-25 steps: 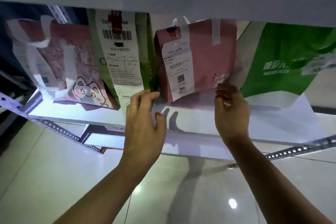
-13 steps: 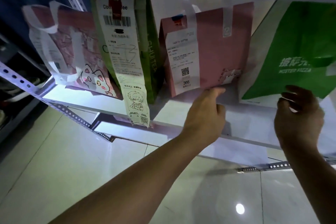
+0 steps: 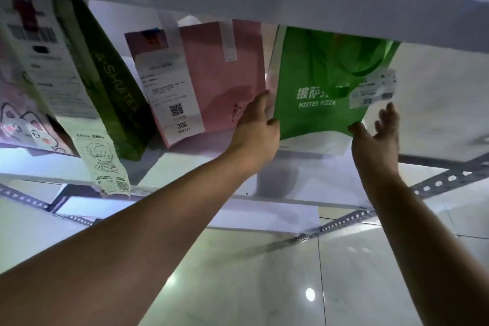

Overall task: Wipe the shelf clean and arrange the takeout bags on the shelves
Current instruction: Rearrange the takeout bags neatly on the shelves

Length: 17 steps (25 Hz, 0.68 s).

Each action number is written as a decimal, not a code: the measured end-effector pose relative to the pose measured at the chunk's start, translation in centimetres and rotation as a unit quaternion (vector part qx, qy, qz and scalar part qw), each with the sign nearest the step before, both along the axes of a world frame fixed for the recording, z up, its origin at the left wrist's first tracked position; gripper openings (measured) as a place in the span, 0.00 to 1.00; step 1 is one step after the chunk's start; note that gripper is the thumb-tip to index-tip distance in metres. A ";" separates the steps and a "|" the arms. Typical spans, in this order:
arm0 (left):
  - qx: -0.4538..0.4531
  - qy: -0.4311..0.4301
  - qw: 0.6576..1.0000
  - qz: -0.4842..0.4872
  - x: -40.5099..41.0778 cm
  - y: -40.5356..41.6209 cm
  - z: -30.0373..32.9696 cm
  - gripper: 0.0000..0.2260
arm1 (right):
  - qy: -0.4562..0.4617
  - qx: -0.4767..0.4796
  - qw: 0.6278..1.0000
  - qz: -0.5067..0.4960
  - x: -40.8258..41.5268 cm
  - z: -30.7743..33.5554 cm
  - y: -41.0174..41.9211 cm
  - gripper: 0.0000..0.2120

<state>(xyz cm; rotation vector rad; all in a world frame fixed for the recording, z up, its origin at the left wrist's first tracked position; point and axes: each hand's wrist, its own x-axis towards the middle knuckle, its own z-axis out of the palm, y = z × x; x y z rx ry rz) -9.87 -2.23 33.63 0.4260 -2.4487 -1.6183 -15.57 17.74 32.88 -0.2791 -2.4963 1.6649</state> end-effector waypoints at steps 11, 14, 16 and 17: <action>0.056 0.047 0.997 -0.003 2.7 2.2 -0.1 0.12 | 0.077 -0.017 0.996 -0.048 5.2 -0.2 0.3 0.07; 0.095 0.060 0.994 -0.003 6.3 2.6 0.3 0.11 | 0.070 -0.065 0.993 -0.070 8.9 0.0 0.4 0.08; 0.116 0.058 0.991 -0.025 8.9 2.6 0.6 0.12 | 0.070 -0.096 0.990 -0.081 11.1 0.4 0.5 0.08; 0.116 0.052 0.991 -0.030 10.2 2.5 0.8 0.13 | 0.065 -0.107 0.989 -0.079 12.1 0.7 0.4 0.08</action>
